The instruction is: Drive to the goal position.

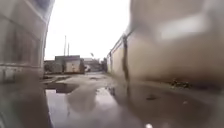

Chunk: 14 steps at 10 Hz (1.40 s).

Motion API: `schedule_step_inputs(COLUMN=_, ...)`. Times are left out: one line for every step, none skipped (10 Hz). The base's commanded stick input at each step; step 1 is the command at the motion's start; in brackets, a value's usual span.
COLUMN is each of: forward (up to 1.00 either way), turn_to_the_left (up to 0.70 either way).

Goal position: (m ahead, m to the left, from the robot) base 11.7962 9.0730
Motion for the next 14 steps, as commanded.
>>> schedule_step_inputs(forward=0.50, turn_to_the_left=0.07)
schedule_step_inputs(forward=0.50, turn_to_the_left=0.07)
schedule_step_inputs(forward=0.50, turn_to_the_left=0.07)
schedule_step_inputs(forward=0.50, turn_to_the_left=0.07)
schedule_step_inputs(forward=0.50, turn_to_the_left=0.07)
schedule_step_inputs(forward=0.50, turn_to_the_left=0.35)
schedule_step_inputs(forward=0.50, turn_to_the_left=0.57)
schedule_step_inputs(forward=0.50, turn_to_the_left=0.57)
schedule_step_inputs(forward=0.50, turn_to_the_left=0.57)
schedule_step_inputs(forward=0.50, turn_to_the_left=0.57)
schedule_step_inputs(forward=0.50, turn_to_the_left=0.57)
schedule_step_inputs(forward=0.50, turn_to_the_left=0.57)
schedule_step_inputs(forward=0.50, turn_to_the_left=0.57)
schedule_step_inputs(forward=0.50, turn_to_the_left=0.57)
